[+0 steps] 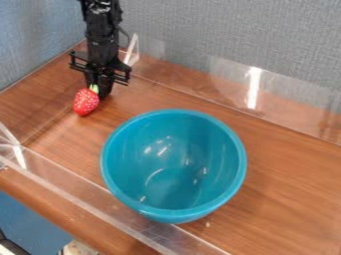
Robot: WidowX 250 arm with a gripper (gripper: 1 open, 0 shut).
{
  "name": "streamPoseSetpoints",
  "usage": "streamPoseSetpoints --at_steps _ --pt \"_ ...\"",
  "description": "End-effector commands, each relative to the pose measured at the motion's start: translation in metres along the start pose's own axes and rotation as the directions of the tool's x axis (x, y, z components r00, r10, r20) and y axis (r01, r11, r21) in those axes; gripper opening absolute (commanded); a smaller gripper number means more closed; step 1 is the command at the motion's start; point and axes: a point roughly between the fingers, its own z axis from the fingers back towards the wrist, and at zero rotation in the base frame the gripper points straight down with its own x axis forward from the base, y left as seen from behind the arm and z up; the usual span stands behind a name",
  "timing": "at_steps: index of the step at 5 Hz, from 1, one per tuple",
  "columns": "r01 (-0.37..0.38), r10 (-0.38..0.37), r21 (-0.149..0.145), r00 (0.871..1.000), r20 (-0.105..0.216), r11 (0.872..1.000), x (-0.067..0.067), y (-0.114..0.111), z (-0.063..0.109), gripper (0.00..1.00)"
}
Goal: Remove the strawberry from inside the blue bowl and put it on the table
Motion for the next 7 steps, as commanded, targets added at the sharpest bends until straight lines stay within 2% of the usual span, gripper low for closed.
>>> streamPoseSetpoints --at_steps 1,2,4,5,6,7 --pt "-0.075 0.075 0.003 0.997 -0.012 0.997 -0.006 0.028 0.004 0.0" --pt "-0.067 0.067 0.005 0.998 -0.01 0.998 -0.013 0.026 -0.001 0.0" --pt "0.025 -0.025 0.016 1.0 0.008 1.0 -0.003 0.022 -0.003 0.0" --pt "-0.065 0.065 0.015 0.998 -0.005 0.998 -0.01 0.019 -0.004 0.0" --pt "-0.154 0.154 0.014 0.988 -0.017 0.988 -0.016 0.017 -0.005 0.0" --pt "-0.177 0.178 0.016 0.984 -0.014 0.984 -0.015 0.017 -0.004 0.0"
